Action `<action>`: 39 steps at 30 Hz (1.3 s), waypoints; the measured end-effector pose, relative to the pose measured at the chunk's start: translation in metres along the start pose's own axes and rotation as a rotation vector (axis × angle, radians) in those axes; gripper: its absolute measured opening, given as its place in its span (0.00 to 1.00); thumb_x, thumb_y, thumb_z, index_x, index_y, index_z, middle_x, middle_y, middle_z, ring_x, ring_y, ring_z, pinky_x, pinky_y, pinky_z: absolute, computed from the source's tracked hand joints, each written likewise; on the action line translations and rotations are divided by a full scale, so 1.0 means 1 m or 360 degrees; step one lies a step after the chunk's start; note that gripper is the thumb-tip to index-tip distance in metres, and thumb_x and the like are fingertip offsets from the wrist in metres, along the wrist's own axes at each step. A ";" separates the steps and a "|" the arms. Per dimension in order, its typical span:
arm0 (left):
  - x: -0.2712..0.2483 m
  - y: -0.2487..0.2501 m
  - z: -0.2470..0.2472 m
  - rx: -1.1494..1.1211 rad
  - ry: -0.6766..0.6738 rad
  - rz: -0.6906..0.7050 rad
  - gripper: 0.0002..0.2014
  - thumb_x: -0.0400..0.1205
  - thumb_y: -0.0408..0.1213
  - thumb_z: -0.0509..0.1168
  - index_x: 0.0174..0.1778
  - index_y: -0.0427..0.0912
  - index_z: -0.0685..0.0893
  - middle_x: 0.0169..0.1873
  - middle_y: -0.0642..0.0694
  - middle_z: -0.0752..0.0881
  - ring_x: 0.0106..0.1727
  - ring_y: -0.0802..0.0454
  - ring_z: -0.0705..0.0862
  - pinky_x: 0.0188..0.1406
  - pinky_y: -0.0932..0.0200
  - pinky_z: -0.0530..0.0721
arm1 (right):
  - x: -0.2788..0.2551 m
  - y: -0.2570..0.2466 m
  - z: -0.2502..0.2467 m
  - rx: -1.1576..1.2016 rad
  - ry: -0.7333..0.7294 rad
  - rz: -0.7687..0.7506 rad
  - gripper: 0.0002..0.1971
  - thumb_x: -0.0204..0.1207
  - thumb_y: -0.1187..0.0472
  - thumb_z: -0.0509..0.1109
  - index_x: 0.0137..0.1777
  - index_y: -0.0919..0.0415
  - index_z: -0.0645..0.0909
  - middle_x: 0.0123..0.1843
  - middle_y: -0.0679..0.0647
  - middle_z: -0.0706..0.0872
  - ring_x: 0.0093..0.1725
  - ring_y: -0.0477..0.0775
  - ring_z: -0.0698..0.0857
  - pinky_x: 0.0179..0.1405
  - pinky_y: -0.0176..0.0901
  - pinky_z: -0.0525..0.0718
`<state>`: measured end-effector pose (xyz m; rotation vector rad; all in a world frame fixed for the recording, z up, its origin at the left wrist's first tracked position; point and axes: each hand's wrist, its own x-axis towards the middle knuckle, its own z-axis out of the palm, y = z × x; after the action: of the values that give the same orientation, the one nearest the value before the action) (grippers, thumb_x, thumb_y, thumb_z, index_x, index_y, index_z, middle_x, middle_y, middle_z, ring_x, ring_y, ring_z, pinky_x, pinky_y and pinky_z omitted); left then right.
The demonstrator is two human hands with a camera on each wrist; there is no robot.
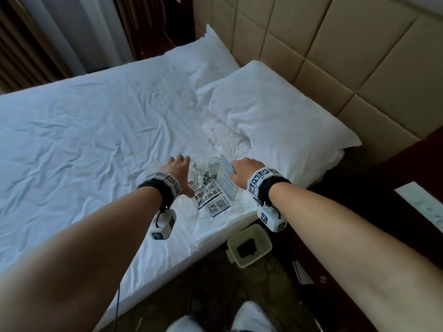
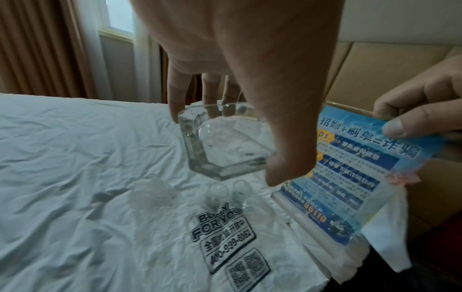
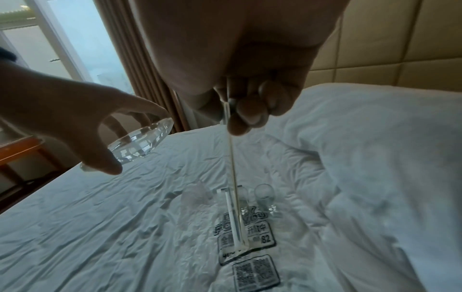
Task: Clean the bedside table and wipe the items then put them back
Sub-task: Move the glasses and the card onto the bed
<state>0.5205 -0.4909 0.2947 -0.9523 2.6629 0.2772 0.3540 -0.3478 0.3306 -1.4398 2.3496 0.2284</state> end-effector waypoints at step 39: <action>0.219 -0.128 0.256 -0.0256 -0.0647 -0.0374 0.57 0.57 0.57 0.82 0.78 0.42 0.59 0.70 0.43 0.68 0.69 0.40 0.69 0.60 0.41 0.78 | 0.307 -0.080 0.172 0.0095 -0.0254 -0.0392 0.09 0.81 0.54 0.59 0.53 0.58 0.76 0.35 0.54 0.79 0.35 0.58 0.78 0.35 0.43 0.74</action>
<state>0.4965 -0.6457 -0.0303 -1.1096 2.1645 0.5702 0.3396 -0.5811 0.0559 -1.6016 2.0149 0.1960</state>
